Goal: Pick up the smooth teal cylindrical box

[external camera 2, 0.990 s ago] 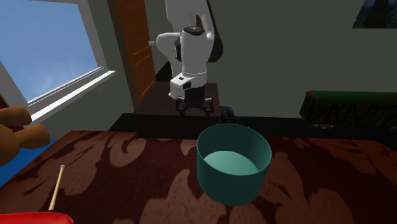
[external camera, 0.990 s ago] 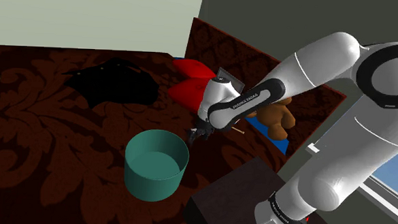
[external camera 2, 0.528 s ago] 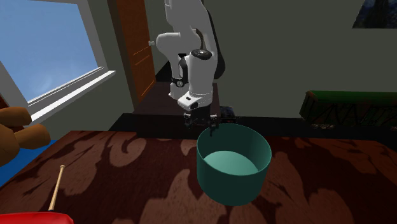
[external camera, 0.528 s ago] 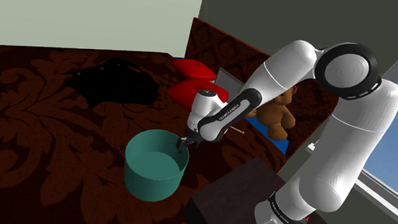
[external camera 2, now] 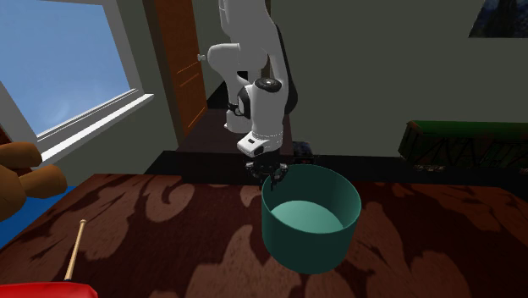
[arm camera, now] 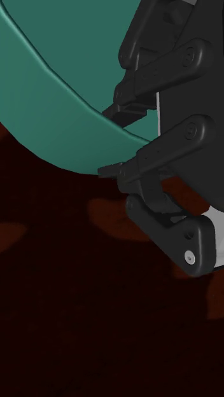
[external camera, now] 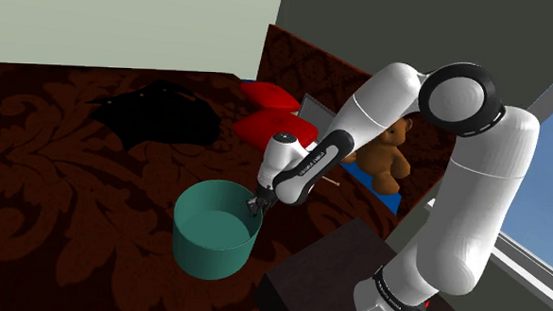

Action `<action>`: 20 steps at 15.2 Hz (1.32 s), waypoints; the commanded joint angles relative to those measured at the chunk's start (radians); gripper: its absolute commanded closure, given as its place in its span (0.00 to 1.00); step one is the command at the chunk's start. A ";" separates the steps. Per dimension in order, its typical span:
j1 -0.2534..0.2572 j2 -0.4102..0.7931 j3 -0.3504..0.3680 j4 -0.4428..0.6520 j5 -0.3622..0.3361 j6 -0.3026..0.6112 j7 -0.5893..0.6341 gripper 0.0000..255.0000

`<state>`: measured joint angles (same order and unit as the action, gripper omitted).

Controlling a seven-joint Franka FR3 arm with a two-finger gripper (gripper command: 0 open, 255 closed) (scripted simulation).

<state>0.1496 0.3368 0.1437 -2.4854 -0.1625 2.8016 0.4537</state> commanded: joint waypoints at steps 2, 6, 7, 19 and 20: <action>0.000 0.001 0.000 0.000 0.000 0.001 0.000 1.00; 0.000 0.001 -0.001 0.000 -0.001 0.002 0.000 1.00; 0.000 0.001 0.000 0.000 -0.001 0.001 0.000 1.00; -0.032 -0.162 0.048 -0.020 0.077 -0.139 -0.056 1.00; -0.033 -0.176 0.051 -0.021 0.084 -0.153 -0.061 1.00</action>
<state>0.1178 0.1767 0.1909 -2.5082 -0.0870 2.6647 0.3986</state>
